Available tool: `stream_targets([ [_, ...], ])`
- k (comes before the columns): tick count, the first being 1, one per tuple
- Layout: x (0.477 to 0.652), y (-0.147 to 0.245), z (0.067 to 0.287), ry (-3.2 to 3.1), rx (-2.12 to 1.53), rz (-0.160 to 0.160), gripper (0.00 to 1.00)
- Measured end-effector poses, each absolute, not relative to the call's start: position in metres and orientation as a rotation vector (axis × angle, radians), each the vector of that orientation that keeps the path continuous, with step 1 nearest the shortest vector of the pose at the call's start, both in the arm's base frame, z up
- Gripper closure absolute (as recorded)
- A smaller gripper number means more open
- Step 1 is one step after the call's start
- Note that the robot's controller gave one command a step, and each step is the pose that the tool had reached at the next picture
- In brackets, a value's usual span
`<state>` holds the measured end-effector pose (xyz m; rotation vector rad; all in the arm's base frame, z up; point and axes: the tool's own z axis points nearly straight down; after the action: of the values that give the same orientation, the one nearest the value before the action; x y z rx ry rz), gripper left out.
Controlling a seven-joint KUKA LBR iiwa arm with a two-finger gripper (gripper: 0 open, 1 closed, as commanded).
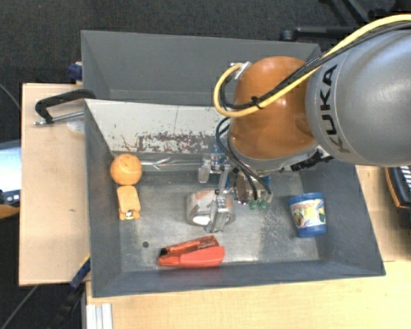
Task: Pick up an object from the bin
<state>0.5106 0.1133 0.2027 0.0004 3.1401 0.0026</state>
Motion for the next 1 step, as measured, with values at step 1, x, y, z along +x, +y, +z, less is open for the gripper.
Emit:
stream_targets([
  [1,0.5106,0.1133,0.2027,3.140,0.000,0.002,0.00],
])
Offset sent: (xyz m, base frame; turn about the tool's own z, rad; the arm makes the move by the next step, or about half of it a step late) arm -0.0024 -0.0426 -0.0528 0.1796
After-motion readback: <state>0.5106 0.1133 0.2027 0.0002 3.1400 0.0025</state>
